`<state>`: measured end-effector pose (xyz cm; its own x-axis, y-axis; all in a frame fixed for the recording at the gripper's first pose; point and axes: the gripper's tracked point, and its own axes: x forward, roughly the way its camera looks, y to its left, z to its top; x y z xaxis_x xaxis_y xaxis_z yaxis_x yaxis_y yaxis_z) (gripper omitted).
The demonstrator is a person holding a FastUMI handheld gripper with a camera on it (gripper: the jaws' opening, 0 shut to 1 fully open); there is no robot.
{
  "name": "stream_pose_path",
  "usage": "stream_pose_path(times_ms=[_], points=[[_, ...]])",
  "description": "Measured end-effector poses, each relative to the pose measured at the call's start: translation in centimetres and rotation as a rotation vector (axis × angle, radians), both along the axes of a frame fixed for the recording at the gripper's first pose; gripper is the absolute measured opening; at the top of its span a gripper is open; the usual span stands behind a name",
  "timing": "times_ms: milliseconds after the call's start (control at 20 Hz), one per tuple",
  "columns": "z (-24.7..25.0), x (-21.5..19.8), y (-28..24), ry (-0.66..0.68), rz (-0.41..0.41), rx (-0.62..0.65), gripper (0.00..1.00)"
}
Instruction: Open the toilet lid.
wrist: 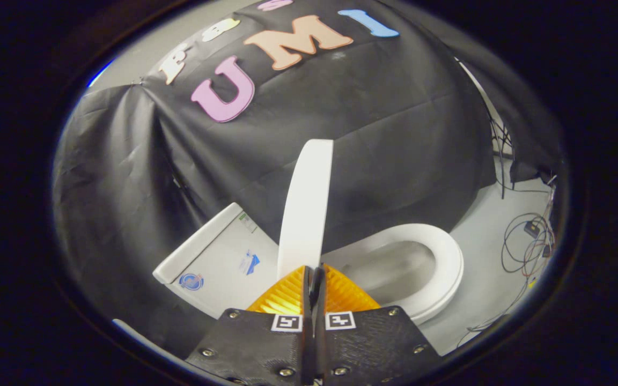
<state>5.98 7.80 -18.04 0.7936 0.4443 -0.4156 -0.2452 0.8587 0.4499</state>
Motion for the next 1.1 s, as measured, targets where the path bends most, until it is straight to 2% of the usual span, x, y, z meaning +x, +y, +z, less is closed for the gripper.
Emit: stream_pose_path(times_ms=[450,850,1100], points=[[0.2,0.0,0.4,-0.080,0.067,-0.068,0.02],[1.9,-1.0,4.2,-0.174,0.123,-0.153,0.02],[2.7,-1.4,6.9,-0.215,0.156,-0.161,0.02]])
